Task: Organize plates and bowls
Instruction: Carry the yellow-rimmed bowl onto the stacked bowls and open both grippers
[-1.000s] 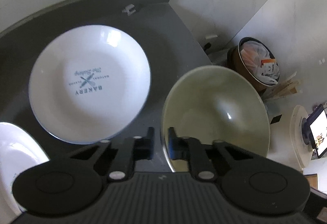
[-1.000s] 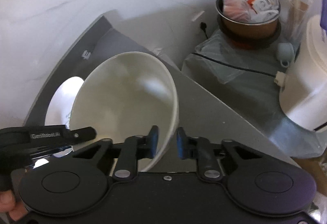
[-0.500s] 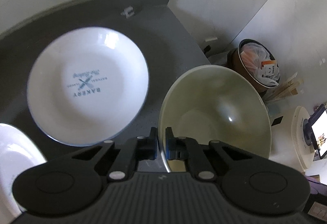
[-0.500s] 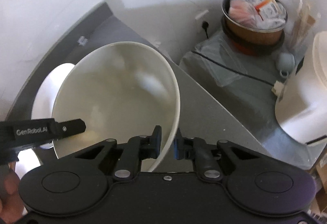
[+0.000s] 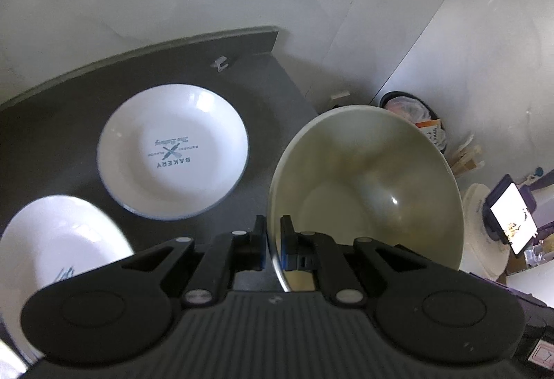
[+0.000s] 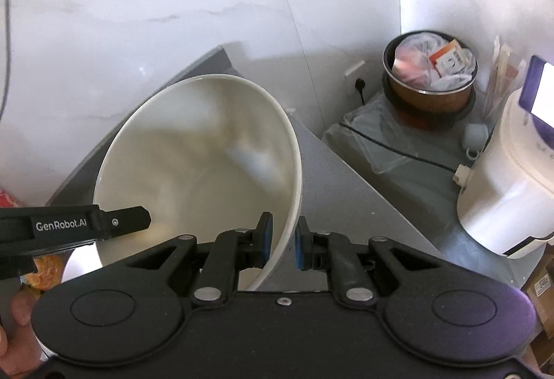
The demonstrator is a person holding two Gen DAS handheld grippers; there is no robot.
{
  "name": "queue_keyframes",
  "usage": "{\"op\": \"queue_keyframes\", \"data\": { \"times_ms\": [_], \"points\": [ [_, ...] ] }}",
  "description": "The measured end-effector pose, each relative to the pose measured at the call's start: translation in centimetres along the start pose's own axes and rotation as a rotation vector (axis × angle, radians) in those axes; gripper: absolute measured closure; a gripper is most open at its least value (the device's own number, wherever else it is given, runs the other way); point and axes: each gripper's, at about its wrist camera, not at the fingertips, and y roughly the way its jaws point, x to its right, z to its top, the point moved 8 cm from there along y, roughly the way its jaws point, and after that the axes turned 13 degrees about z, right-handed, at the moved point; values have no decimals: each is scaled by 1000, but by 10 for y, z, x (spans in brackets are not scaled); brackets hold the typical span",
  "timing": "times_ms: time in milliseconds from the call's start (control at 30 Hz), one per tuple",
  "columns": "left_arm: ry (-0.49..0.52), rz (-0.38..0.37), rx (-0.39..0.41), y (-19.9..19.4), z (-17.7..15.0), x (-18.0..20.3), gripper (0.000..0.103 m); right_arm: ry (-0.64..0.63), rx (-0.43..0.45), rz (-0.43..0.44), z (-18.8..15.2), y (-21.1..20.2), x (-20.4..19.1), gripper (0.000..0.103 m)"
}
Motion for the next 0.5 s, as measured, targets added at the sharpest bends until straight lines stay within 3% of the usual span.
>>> {"op": "queue_keyframes", "data": {
  "times_ms": [500],
  "points": [
    [-84,18,63,-75,-39,-23,97,-64,-9,78,-32,-58,-38,89]
  ]
}}
